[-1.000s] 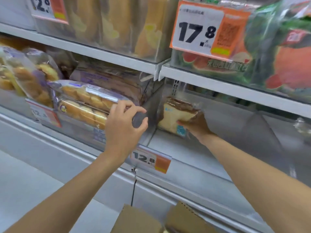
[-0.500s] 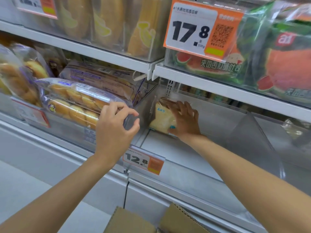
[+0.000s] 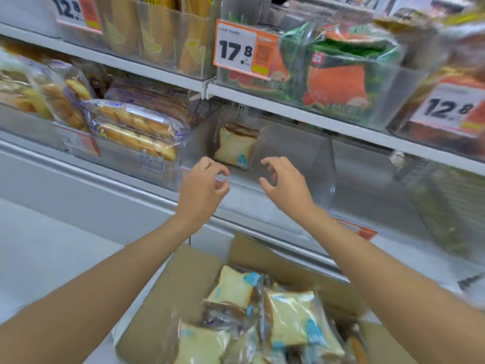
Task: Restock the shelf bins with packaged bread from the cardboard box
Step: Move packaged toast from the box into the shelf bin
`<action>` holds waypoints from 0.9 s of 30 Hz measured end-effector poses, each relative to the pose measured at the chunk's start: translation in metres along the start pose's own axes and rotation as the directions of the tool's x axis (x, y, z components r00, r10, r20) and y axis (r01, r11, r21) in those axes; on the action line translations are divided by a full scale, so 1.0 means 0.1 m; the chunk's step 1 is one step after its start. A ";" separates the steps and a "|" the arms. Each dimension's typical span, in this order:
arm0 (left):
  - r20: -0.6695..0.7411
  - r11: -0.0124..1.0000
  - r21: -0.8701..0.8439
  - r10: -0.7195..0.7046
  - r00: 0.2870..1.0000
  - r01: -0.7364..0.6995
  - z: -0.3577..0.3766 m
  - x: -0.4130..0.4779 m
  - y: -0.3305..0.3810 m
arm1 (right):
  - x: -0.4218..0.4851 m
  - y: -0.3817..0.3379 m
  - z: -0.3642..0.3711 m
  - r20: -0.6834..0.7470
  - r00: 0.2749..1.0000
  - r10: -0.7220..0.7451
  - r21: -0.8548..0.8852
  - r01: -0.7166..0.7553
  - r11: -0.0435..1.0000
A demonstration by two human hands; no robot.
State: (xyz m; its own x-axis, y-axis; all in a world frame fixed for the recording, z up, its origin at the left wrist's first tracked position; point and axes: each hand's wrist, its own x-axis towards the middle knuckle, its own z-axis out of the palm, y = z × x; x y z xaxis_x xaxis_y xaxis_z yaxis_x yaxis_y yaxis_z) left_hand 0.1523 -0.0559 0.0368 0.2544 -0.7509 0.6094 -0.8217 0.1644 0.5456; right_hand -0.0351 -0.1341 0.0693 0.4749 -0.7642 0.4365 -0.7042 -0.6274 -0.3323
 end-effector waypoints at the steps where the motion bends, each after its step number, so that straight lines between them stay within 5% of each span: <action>1: 0.060 0.998 -0.030 -0.046 0.997 0.048 0.04 -0.16 0.12 | -0.23 0.01 -0.09 -0.008 1.000 0.018 0.023 -0.017 1.000; 7: 0.434 0.977 -0.046 -0.166 0.885 0.207 0.30 -1.06 0.46 | -1.69 0.39 -0.23 0.219 0.919 0.329 0.064 -0.350 0.935; 11: 0.523 0.932 0.013 -0.315 0.792 0.363 0.37 -1.47 0.45 | -2.34 0.72 -0.12 0.394 0.660 0.639 0.008 -0.698 0.716; 14: 0.555 0.878 -0.025 -0.385 0.738 0.477 0.42 -1.63 0.42 | -2.53 0.82 0.13 0.464 0.491 0.737 -0.288 -0.704 0.650; 16: 0.575 0.831 -0.028 -0.441 0.689 0.555 0.46 -1.69 0.38 | -2.57 0.76 0.23 0.455 0.514 0.727 -0.292 -0.685 0.667; 20: 0.587 0.778 0.007 -0.512 0.627 0.628 0.51 -1.71 0.30 | -2.56 0.66 0.22 0.437 0.593 0.676 0.197 -0.796 0.572; 23: 0.611 0.712 -0.025 -0.545 0.574 0.702 0.54 -1.64 0.43 | -2.50 0.62 0.15 0.411 0.641 0.648 0.393 -0.766 0.509; 27: 0.776 0.437 -0.079 -0.537 0.331 0.896 0.58 -1.55 0.56 | -2.36 0.47 0.09 0.515 0.638 0.573 0.572 -0.754 0.325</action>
State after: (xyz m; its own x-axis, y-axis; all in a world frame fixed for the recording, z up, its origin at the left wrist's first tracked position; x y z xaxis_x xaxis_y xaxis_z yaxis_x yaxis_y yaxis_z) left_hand 0.0371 0.0323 -0.0606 0.1296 -0.8331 -0.5378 -0.0908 -0.5501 0.8302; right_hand -0.1760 0.0156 -0.0569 0.1716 -0.9236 -0.3427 -0.2849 0.2865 -0.9147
